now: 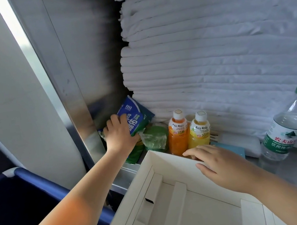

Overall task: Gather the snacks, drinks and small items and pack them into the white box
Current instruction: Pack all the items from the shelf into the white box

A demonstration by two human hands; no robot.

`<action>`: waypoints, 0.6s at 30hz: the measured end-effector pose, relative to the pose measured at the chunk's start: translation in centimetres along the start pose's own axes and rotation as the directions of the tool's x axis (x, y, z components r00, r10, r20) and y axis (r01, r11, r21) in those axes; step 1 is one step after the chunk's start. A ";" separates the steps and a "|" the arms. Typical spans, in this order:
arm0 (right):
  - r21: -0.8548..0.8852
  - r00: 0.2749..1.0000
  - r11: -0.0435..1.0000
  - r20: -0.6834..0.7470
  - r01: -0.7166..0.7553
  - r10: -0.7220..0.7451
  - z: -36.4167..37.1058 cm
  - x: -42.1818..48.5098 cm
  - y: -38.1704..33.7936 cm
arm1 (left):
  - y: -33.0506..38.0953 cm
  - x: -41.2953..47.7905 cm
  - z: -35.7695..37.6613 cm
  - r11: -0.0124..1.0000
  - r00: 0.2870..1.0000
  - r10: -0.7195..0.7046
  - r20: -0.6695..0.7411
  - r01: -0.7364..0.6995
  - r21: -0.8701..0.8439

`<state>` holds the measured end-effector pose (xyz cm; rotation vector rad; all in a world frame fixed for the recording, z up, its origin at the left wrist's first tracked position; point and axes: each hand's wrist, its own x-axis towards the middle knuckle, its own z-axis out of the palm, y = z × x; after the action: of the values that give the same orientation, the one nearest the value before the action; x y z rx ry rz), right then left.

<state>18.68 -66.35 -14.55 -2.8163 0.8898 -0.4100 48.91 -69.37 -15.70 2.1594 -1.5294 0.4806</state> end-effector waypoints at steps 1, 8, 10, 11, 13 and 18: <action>0.001 1.000 1.000 0.002 -0.002 0.002 0.0 0.0 0.0 | 0.1 0.1 -0.8 1.000 1.000 0.021 -0.020 -0.021 0.022; 0.008 0.998 1.000 -0.056 -0.026 0.026 -0.2 -0.3 0.0 | 1.3 -0.7 -8.3 0.994 0.990 0.008 -0.137 -0.024 -0.109; 0.036 0.994 0.998 -0.095 -0.046 0.049 -0.6 -0.4 -0.2 | 2.0 -2.2 -10.1 0.964 0.997 0.020 -0.070 -0.038 -0.264; 0.072 0.990 0.996 -0.126 -0.057 0.066 -0.9 -0.5 -0.2 | 2.5 -3.3 -10.8 0.934 0.999 0.038 0.013 -0.031 -0.355; 0.242 0.969 0.965 -0.200 -0.096 0.147 -1.4 -0.7 -0.4 | 3.5 -6.2 -11.6 0.881 0.976 0.128 0.177 -0.030 -0.472; 0.611 0.911 0.791 -0.313 -0.022 0.267 -2.2 -1.6 -1.0 | 5.0 -11.9 -11.9 0.879 0.922 0.314 0.227 -0.192 -0.438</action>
<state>17.25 -64.72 -12.55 -2.0928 0.8440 -1.0452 39.98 -54.92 -11.14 1.7635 -1.8924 -0.0916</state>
